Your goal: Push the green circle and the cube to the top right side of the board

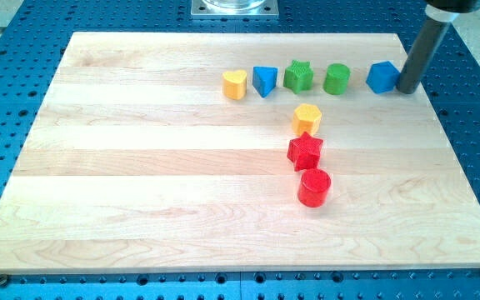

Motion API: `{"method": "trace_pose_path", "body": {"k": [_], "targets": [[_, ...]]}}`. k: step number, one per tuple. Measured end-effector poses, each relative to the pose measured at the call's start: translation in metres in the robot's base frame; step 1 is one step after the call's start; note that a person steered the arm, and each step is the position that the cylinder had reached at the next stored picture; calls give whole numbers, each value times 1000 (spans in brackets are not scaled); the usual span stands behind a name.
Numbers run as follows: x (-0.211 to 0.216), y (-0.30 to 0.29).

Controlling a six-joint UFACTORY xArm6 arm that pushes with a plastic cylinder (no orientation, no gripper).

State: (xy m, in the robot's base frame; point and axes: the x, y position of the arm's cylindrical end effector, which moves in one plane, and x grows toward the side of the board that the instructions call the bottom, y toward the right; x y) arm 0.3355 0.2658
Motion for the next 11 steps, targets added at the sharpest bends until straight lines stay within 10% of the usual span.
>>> {"method": "trace_pose_path", "body": {"k": [4, 8, 9, 11], "targets": [[26, -44], [-37, -64], [14, -94], [-36, -124]]}}
